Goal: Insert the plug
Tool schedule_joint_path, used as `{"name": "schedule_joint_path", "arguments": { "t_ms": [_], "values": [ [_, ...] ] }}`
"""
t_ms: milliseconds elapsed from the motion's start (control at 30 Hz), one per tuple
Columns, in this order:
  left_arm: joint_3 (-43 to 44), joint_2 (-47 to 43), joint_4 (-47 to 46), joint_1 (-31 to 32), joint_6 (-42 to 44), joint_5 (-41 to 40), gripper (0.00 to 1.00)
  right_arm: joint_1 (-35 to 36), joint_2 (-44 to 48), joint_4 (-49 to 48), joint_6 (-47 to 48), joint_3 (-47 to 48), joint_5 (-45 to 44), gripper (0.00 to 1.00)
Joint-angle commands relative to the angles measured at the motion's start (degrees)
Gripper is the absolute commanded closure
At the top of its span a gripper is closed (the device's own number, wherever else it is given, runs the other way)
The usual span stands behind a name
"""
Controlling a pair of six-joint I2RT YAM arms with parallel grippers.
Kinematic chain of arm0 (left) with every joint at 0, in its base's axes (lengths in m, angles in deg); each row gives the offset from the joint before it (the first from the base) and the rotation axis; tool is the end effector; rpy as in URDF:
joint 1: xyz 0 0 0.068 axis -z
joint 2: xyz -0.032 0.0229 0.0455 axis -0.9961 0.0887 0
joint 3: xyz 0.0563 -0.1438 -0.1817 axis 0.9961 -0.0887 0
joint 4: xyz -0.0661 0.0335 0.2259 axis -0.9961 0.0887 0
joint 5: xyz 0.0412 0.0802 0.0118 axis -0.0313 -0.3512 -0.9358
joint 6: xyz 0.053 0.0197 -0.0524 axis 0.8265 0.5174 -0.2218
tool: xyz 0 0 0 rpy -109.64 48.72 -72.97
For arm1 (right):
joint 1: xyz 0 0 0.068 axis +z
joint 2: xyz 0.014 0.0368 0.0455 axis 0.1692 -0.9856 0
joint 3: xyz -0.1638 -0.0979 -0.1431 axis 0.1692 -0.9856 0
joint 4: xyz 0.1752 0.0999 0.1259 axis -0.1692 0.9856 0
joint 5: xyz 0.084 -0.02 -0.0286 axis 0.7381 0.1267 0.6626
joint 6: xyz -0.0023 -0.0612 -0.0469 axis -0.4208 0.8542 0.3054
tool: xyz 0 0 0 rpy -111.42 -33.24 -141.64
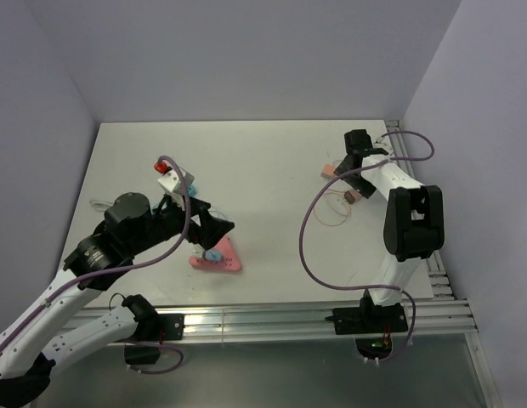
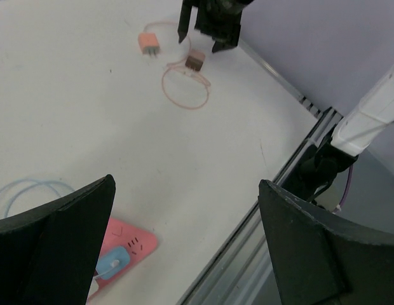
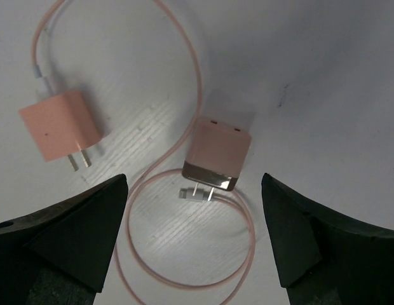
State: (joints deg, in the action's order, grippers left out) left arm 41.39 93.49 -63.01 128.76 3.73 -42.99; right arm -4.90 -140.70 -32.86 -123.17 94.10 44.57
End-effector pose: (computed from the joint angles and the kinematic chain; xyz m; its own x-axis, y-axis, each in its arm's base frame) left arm 0.1228 -0.1308 0.3561 -0.3774 -0.0964 -0.9210 0.6994 0.6222 -0.3517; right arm 0.3526 0.0059 0.1661 -0.5723 0.5999 -0.5591 0.6768 0.7305 0.0910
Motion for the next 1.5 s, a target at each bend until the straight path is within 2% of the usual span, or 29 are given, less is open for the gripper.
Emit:
{"name": "schedule_joint_path", "arguments": {
  "t_ms": [0, 433, 533, 667, 700, 733, 900, 933, 1000, 1033, 1100, 1233, 1267, 1367, 1467],
  "values": [
    [1.0, 2.7, 2.7, -0.2, -1.6, 2.9, 0.0, -1.8, -0.6, -0.3, -2.0, 0.5, -1.3, 0.08],
    [3.3, 3.8, 5.6, -0.2, -0.4, 2.0, 0.0, -3.7, -6.0, -3.9, -2.0, -0.3, 2.1, 0.17],
    [3.5, 4.1, 6.2, -0.2, -0.8, 2.4, 0.01, -3.9, -6.2, -5.5, -2.0, -1.7, 3.3, 0.23],
    [3.9, 4.2, 7.5, -0.2, -1.6, 2.0, 0.0, -3.9, -6.5, -6.1, -2.0, -2.2, 3.6, 0.43],
    [4.0, 4.2, 7.8, -0.2, -1.7, 1.9, 0.01, -3.9, -6.4, -5.9, -2.0, -2.3, 3.2, 0.5],
    [4.1, 4.2, 8.1, -0.2, -1.9, 1.7, 0.01, -3.9, -6.3, -6.0, -2.0, -2.9, 3.1, 0.63],
    [4.1, 4.1, 7.9, -0.2, -3.8, 1.7, 0.01, -3.9, -3.0, -6.1, -0.3, -4.0, 2.2, 0.7],
    [4.3, 4.2, 7.8, -0.1, -4.6, 1.7, 0.01, -3.8, -1.9, -6.1, 0.5, -4.0, 2.5, 0.82],
    [5.0, 5.0, 8.2, -0.2, -6.0, 1.5, 0.01, -3.5, 2.0, -6.0, 5.0, -3.6, 3.9, 0.96],
    [5.4, 5.5, 9.0, -0.2, -6.7, 1.2, 0.01, -2.8, 3.5, -5.7, 6.7, -2.7, 6.3, 1.0],
    [6.9, 7.0, 9.8, -0.2, -7.4, 0.8, 0.01, -1.7, 9.0, -6.8, 13.2, -2.3, 9.9, 1.0],
    [10.9, 10.3, 11.9, -0.3, -11.0, -2.2, 0.01, 6.8, 21.1, -12.2, 26.1, -6.4, 15.3, 1.0],
    [13.1, 11.9, 13.3, -0.3, -11.9, -2.8, 0.0, 12.2, 23.2, -12.7, 30.4, -7.1, 16.3, 1.0],
    [17.8, 14.7, 16.8, -0.9, -15.4, -2.8, 0.01, 21.7, 30.3, -14.3, 37.6, -10.6, 21.0, 1.0],
    [21.2, 16.5, 20.2, -1.8, -17.4, -1.2, 0.01, 29.1, 38.8, -17.8, 42.0, -16.3, 21.1, 1.0]
  ]
}}
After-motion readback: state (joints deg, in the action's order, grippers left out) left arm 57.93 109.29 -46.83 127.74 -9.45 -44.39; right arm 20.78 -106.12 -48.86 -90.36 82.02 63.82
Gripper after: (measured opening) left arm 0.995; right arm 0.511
